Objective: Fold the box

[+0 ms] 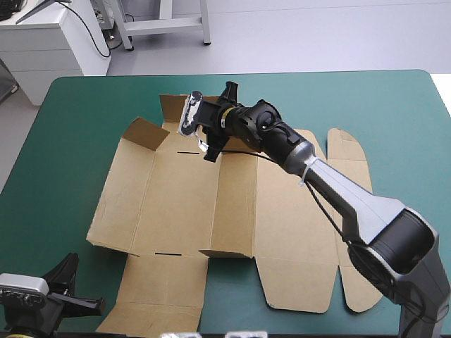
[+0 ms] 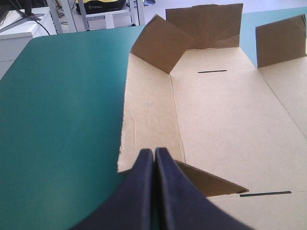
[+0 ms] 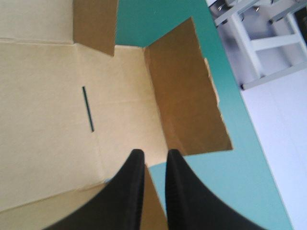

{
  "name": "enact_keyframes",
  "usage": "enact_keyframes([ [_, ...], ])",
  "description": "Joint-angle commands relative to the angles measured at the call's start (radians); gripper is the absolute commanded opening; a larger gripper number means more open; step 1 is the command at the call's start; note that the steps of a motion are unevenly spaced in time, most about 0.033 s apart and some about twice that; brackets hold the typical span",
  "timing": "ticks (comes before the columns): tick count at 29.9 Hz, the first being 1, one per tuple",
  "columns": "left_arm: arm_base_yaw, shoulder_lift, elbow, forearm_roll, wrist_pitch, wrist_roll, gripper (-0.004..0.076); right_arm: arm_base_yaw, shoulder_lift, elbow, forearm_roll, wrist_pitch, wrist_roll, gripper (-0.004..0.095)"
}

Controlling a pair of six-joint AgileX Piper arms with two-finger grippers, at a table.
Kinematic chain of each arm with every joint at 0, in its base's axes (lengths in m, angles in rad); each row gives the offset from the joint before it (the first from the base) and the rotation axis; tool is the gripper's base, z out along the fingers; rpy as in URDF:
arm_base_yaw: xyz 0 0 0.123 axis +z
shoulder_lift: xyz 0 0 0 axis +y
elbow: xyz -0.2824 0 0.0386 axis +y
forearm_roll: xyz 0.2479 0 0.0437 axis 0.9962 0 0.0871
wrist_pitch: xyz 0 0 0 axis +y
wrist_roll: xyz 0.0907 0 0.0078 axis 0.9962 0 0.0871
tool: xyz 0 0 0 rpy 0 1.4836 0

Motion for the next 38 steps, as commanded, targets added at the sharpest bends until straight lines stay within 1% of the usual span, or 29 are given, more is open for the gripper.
enact_keyframes([
  [1,-0.002,0.097,-0.065,-0.010,-0.054,-0.002,-0.0008,-0.001,-0.097,-0.033,-0.012,0.102,0.091,0.0005],
  [3,-0.002,0.174,-0.095,-0.010,-0.055,-0.002,-0.0008,-0.001,-0.111,-0.033,-0.034,0.174,0.210,0.0001],
  [8,-0.002,0.382,-0.210,0.025,-0.083,-0.002,-0.0008,-0.001,-0.130,-0.024,-0.124,0.338,0.426,0.0001],
  [12,-0.002,0.566,-0.329,0.101,-0.084,0.004,-0.0008,-0.001,-0.145,-0.024,-0.134,0.470,0.516,0.0001],
  [14,-0.002,0.649,-0.389,0.136,-0.082,0.004,-0.0008,-0.001,-0.155,-0.022,-0.134,0.508,0.539,0.0000],
  [19,-0.002,0.815,-0.507,0.143,-0.018,0.004,-0.0008,-0.041,-0.225,0.061,-0.108,0.505,0.562,-0.0002],
  [21,-0.002,0.883,-0.548,0.143,0.023,0.004,-0.0008,-0.085,-0.268,0.130,-0.067,0.496,0.560,-0.0002],
  [23,-0.002,0.945,-0.579,0.145,0.056,0.004,-0.0005,-0.130,-0.316,0.203,-0.014,0.463,0.545,-0.0002],
  [25,-0.002,0.997,-0.598,0.145,0.066,0.004,0.0002,-0.180,-0.381,0.292,0.050,0.421,0.523,-0.0002],
  [28,-0.002,1.054,-0.606,0.150,0.048,0.004,0.0011,-0.230,-0.459,0.391,0.106,0.381,0.495,-0.0002],
  [30,0.005,1.086,-0.606,0.168,0.043,0.004,0.0013,-0.253,-0.519,0.461,0.116,0.362,0.494,-0.0002],
  [33,0.058,1.134,-0.606,0.146,0.063,0.004,0.0015,-0.285,-0.605,0.555,0.116,0.344,0.494,-0.0002],
  [35,0.115,1.162,-0.606,0.064,0.081,0.046,0.0015,-0.310,-0.659,0.614,0.134,0.342,0.498,-0.0002],
  [38,0.203,1.205,-0.606,-0.138,0.121,0.206,0.0016,-0.364,-0.743,0.715,0.162,0.312,0.494,-0.0003],
])
